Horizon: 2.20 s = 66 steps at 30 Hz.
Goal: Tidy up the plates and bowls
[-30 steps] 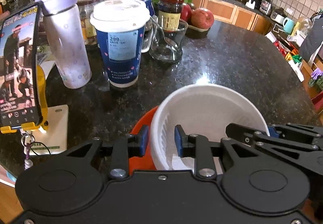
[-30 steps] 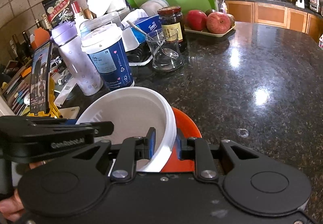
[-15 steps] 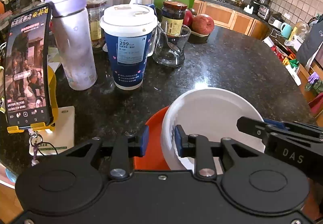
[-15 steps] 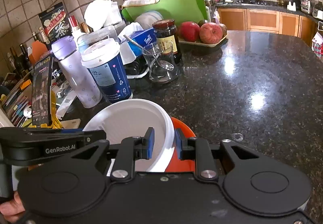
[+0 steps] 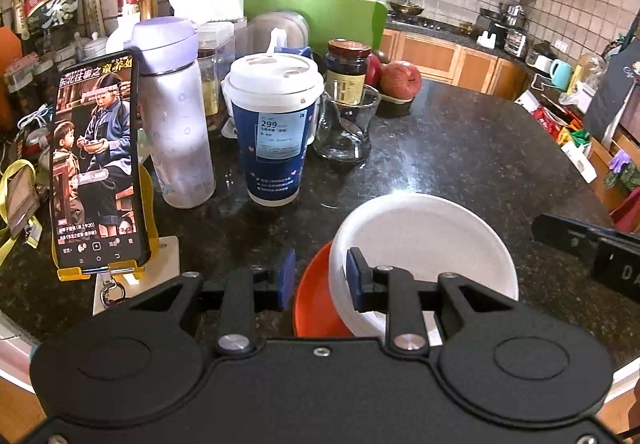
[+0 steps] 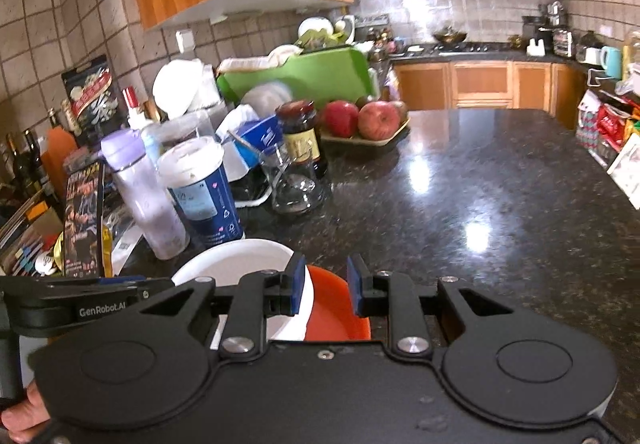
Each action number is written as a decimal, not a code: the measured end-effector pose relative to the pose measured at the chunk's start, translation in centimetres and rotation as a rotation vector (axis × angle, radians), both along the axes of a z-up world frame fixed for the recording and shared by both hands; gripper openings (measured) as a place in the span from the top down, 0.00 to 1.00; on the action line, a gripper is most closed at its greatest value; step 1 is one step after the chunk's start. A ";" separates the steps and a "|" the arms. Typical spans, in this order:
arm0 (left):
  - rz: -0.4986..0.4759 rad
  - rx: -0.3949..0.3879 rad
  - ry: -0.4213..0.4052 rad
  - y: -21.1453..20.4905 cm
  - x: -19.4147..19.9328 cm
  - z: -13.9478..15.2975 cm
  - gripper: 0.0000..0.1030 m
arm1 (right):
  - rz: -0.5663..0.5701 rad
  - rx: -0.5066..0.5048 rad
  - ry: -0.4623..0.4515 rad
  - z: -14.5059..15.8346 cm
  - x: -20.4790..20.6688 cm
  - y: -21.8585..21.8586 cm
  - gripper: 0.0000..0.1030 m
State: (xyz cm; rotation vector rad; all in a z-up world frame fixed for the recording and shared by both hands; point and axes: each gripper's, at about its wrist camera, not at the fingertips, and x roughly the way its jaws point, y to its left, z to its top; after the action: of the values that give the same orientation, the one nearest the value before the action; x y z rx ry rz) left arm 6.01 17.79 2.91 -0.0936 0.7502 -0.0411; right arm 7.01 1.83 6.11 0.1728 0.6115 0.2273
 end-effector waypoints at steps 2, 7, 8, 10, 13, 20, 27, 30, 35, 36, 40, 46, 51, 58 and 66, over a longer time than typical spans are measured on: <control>-0.017 -0.004 -0.005 0.0 -0.3 0.1 0.65 | -0.015 0.004 -0.006 0.2 -0.6 -0.1 0.75; -0.066 -0.016 -0.031 -0.4 -1.2 0.7 0.65 | -0.046 -0.011 -0.012 0.3 -2.1 -0.2 0.74; -0.071 -0.013 -0.038 -0.6 -1.3 0.8 0.65 | -0.049 -0.013 -0.009 0.2 -2.4 -0.2 0.74; -0.073 -0.007 -0.052 -0.9 -1.6 1.0 0.65 | -0.049 -0.019 0.000 0.1 -2.7 -0.2 0.73; -0.065 0.010 -0.070 -1.4 -2.2 1.0 0.65 | -0.054 -0.034 0.008 -0.2 -3.2 -0.2 0.71; -0.017 0.075 -0.104 -3.2 -3.4 0.5 0.65 | -0.037 -0.049 0.032 -1.2 -4.3 -0.3 0.70; 0.014 0.084 -0.098 -4.1 -5.0 0.4 0.64 | -0.022 -0.077 0.028 -1.3 -6.1 -0.5 0.68; 0.029 0.087 -0.084 -4.5 -5.8 0.3 0.64 | -0.013 -0.081 0.036 -1.3 -7.1 -0.7 0.67; 0.038 0.100 -0.061 -4.9 -7.0 0.1 0.64 | -0.011 -0.083 0.042 -1.3 -9.0 -0.9 0.67; 0.042 0.102 -0.058 -4.9 -7.3 0.1 0.64 | -0.012 -0.083 0.042 -1.3 -9.3 -1.0 0.67; 0.039 0.104 -0.046 -5.2 -8.3 -0.2 0.64 | -0.018 -0.096 0.035 -1.3 -10.5 -0.9 0.67; 0.030 0.106 -0.044 -5.9 -9.2 -0.2 0.64 | -0.026 -0.091 0.029 -1.3 -11.8 -1.1 0.67; 0.012 0.099 -0.042 -6.1 -9.4 -0.3 0.64 | -0.038 -0.087 0.020 -1.3 -12.4 -1.3 0.67; -0.006 0.099 -0.046 -6.4 -9.5 -0.4 0.64 | -0.050 -0.085 0.016 -1.3 -12.6 -1.5 0.67; -0.013 0.098 -0.045 -6.5 -9.3 -0.5 0.64 | -0.049 -0.086 0.016 -1.4 -12.5 -1.5 0.67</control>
State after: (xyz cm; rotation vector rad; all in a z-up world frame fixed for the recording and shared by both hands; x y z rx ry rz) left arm -3.26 11.30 2.40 0.0055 0.7068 -0.0189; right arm -5.50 0.30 4.69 0.1065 0.6307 0.1520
